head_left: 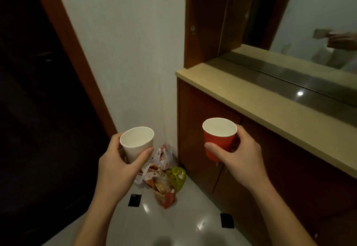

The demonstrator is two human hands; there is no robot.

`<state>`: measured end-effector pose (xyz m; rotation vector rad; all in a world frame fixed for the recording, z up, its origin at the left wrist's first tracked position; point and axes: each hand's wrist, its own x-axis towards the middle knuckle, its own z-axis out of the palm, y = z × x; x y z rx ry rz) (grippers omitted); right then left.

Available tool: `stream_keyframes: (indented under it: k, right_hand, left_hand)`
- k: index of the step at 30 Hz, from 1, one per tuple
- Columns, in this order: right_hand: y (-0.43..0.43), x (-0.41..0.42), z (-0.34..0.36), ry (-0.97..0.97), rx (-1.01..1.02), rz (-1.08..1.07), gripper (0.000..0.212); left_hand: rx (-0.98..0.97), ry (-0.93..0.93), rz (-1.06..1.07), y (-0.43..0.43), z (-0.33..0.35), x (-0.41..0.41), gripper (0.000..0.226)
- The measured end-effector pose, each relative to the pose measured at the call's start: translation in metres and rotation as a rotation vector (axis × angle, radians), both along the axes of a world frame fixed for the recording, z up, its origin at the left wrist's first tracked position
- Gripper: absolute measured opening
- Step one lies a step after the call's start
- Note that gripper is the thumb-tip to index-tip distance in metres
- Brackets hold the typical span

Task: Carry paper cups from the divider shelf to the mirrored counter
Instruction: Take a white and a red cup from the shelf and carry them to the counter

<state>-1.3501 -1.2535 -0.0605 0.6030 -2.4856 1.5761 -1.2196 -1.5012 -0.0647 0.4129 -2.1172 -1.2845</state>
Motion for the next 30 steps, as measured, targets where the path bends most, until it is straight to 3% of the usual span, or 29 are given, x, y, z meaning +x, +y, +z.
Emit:
stream_keyframes:
  k: [7, 16, 30]
  right_hand:
    - [0.032, -0.052, 0.001, 0.014, 0.023, -0.278, 0.072]
    - [0.143, -0.106, -0.003, 0.014, -0.028, -0.607, 0.069]
    - [0.258, -0.171, -0.007, 0.000, -0.071, -0.879, 0.058]
  left_hand:
    - [0.031, -0.016, -0.269, 0.008, 0.001, -0.126, 0.050]
    - [-0.037, -0.016, -0.576, 0.112, -0.009, -0.272, 0.061]
    - [0.004, -0.099, -0.904, 0.271, -0.009, -0.400, 0.064]
